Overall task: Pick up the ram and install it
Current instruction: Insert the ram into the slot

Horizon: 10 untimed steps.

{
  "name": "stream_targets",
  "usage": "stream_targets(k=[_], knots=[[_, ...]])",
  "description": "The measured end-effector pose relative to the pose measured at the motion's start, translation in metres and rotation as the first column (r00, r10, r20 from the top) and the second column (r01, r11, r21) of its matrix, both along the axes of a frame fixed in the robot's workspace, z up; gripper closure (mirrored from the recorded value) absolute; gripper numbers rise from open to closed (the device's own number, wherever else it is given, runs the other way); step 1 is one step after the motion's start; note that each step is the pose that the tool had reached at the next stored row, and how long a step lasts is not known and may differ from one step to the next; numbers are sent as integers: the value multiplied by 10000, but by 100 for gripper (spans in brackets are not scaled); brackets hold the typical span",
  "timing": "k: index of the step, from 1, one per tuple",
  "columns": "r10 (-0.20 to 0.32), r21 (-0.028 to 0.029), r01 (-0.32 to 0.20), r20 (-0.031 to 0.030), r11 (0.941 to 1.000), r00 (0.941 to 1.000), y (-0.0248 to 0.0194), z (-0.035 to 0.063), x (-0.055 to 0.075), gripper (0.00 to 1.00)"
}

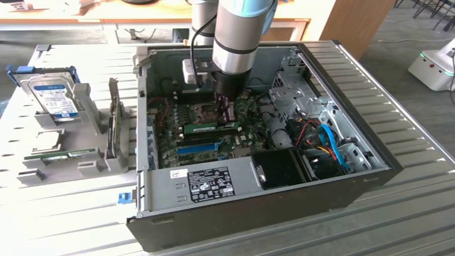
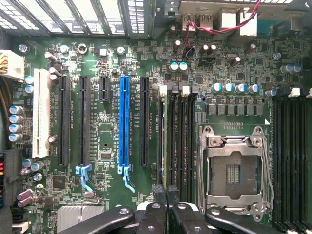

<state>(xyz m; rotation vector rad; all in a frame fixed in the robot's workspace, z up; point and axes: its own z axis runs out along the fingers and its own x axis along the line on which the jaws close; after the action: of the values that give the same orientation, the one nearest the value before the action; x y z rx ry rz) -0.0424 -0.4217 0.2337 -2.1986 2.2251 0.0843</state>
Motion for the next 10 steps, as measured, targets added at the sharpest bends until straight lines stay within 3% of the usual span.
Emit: stream_targets(k=[10], knots=[[51,1,-51,8,10000,10000,0,0,-1,88]])
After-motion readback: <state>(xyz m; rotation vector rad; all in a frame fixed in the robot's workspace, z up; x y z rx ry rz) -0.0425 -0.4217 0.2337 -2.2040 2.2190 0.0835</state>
